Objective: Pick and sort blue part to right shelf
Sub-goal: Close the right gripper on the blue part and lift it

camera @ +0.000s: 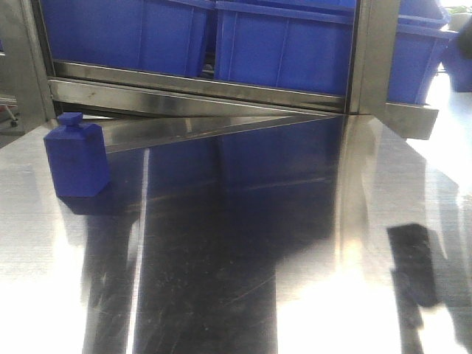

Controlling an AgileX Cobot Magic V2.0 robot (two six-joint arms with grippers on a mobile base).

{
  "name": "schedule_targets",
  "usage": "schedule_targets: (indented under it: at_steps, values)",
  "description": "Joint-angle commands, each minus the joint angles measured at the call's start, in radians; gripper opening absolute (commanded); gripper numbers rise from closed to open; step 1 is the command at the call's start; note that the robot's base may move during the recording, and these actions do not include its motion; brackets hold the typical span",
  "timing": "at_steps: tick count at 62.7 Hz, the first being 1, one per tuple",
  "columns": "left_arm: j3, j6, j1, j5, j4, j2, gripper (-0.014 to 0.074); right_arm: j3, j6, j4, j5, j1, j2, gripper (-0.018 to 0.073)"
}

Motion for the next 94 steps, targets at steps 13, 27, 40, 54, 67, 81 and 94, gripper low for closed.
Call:
schedule_targets:
  at_steps: [13,27,40,54,67,81,94]
  values:
    - [0.020,-0.005,-0.005,-0.085,-0.001,-0.021,0.0124,0.241,-0.016,0.009,-0.355,-0.033,-0.310,0.0330]
    - [0.020,-0.005,-0.005,-0.085,-0.001,-0.021,0.0124,0.338,-0.016,0.009,-0.329,-0.033,-0.544,0.0330]
    - [0.020,-0.005,-0.005,-0.085,-0.001,-0.021,0.0124,0.340,-0.016,0.009,-0.308,-0.033,-0.644,0.0330]
    - [0.020,-0.005,-0.005,-0.085,-0.001,-0.021,0.0124,0.340,-0.016,0.009,-0.307,-0.033,-0.647,0.0330]
    - [0.020,-0.005,-0.005,-0.085,-0.001,-0.021,0.0124,0.340,-0.016,0.009,-0.307,-0.033,-0.647,0.0330]
    - [0.020,-0.005,-0.005,-0.085,-0.001,-0.021,0.0124,0.340,-0.016,0.009,-0.307,-0.033,-0.647,0.0330]
    - [-0.021,-0.005,-0.007,-0.022,-0.014,-0.013,0.0124,0.340,-0.016,0.009,-0.307,-0.033,-0.647,0.0330]
